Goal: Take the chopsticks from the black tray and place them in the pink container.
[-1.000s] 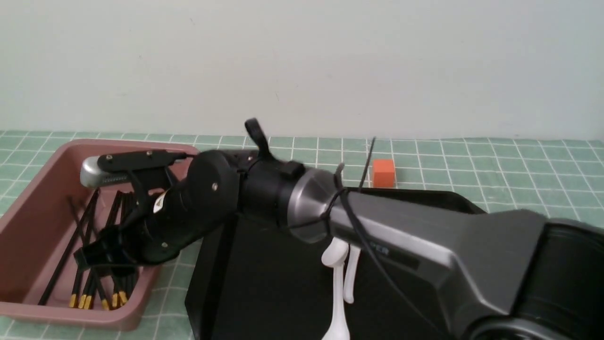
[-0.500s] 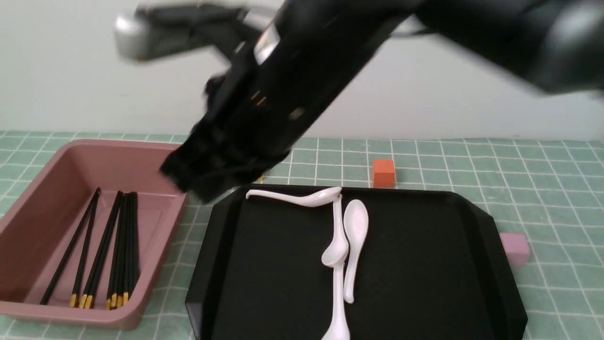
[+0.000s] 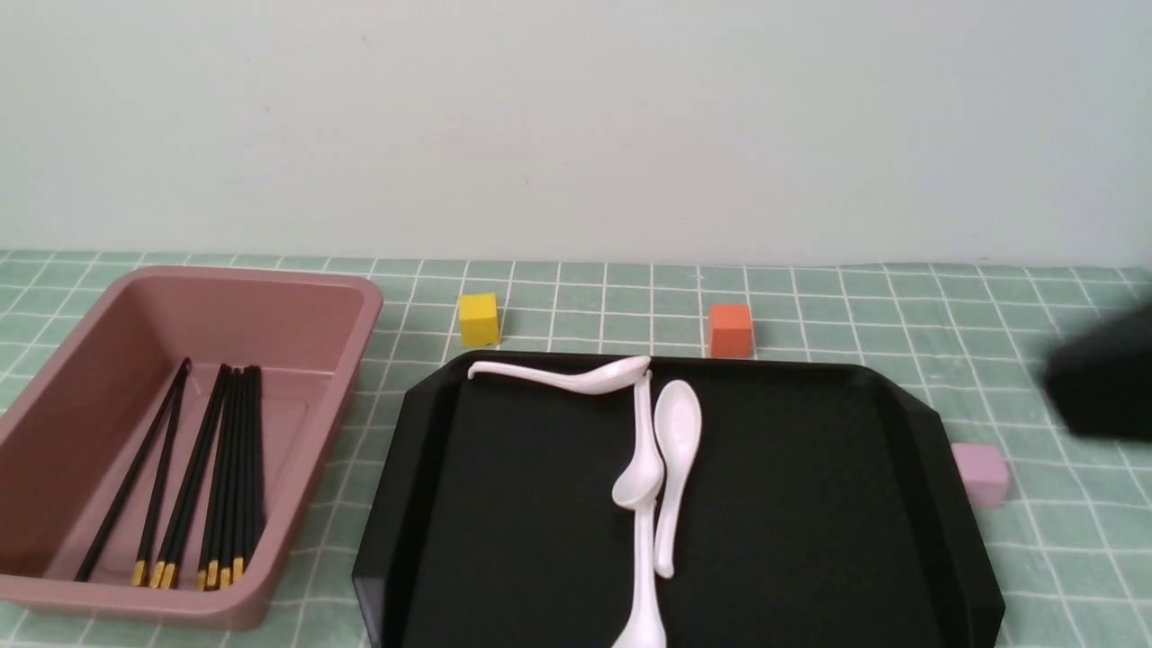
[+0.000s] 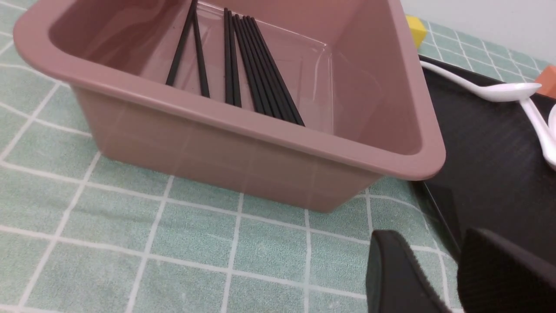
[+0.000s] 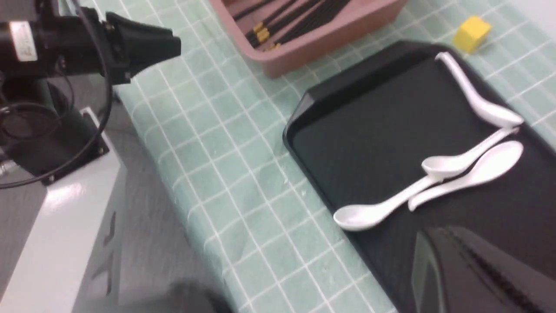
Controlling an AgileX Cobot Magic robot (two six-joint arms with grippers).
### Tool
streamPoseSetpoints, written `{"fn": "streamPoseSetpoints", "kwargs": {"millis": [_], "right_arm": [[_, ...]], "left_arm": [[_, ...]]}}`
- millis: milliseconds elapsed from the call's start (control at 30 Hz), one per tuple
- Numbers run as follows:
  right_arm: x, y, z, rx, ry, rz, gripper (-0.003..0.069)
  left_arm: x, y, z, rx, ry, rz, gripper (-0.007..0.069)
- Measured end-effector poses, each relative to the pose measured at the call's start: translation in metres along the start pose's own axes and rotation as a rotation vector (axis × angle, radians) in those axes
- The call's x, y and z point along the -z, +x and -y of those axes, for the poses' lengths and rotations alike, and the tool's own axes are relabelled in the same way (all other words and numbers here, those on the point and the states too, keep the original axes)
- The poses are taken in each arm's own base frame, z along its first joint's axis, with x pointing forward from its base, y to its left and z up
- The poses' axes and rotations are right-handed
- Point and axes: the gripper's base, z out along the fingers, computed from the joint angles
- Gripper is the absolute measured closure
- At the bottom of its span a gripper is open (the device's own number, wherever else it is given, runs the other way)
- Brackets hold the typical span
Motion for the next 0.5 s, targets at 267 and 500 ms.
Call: {"fn": "streamPoseSetpoints", "kwargs": {"millis": [267, 500], "right_arm": [[-0.012, 0.136, 0.006, -0.087, 0.031, 0.368, 0.0664], [-0.032, 0.176, 0.011, -0.087, 0.05, 0.527, 0.0662]], "left_arm": [[0.0, 0.0, 0.0, 0.0, 0.0, 0.0, 0.0385], [0.0, 0.0, 0.0, 0.0, 0.0, 0.0, 0.0385]]}}
